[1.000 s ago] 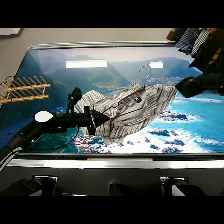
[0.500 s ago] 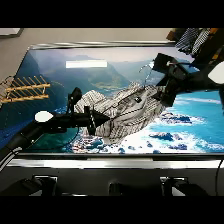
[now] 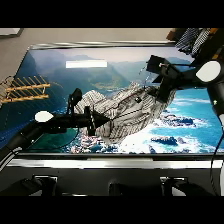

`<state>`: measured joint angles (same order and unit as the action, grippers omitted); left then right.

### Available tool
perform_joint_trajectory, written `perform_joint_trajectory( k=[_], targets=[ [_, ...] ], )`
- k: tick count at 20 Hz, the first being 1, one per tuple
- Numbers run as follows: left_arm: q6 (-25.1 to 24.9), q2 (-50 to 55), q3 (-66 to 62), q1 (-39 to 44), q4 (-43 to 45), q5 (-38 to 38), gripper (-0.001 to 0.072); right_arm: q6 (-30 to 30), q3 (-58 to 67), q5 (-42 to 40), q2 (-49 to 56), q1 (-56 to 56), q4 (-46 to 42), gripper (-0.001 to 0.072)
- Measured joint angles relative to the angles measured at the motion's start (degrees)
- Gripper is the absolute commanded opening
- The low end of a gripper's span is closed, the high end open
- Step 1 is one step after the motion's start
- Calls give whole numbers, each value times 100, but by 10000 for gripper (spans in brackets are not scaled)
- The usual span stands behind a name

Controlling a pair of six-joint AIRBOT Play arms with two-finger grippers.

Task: Fold the clothes and pants, and hang the long-sleeved shirts on hangers.

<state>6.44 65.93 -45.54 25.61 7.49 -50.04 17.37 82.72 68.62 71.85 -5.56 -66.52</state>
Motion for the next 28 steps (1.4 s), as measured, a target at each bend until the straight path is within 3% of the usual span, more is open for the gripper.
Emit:
perform_joint_trajectory(
  k=[1, 4, 7, 8, 11, 14, 18, 22, 25, 28],
  targets=[
    [0, 0, 0, 0, 11, -24, 19, -15, 0, 63, 52, 0, 35, 485],
    [4, 0, 0, 0, 42, -63, 21, -103, 0, 310, 151, -2, 96, 26],
    [22, 0, 0, -4, 59, -96, 27, -79, 0, 660, 168, 2, 70, 24],
    [17, 0, 0, -7, 79, -85, 85, -61, 0, 745, 162, 2, 72, 23],
    [28, -4, -4, -22, 55, -109, 427, -33, 0, 968, 55, -13, 157, 22],
    [629, 2, -4, -127, 76, 236, 620, 114, 2, 973, -129, -4, 116, 21],
    [2363, 2, -4, -708, 221, 811, 619, 435, 2, 986, -363, -4, -79, 21],
    [3869, 4, -4, -1200, 1143, 922, 618, 1115, 2, 994, -575, -7, -144, 21],
    [4343, 83, -2, -1078, 1674, 1073, 616, 1801, 2, 1060, -671, -7, -155, 21],
    [4413, 339, -2, -535, 1915, 1497, 615, 2387, 2, 1141, -710, -7, -164, 21]
  ],
)
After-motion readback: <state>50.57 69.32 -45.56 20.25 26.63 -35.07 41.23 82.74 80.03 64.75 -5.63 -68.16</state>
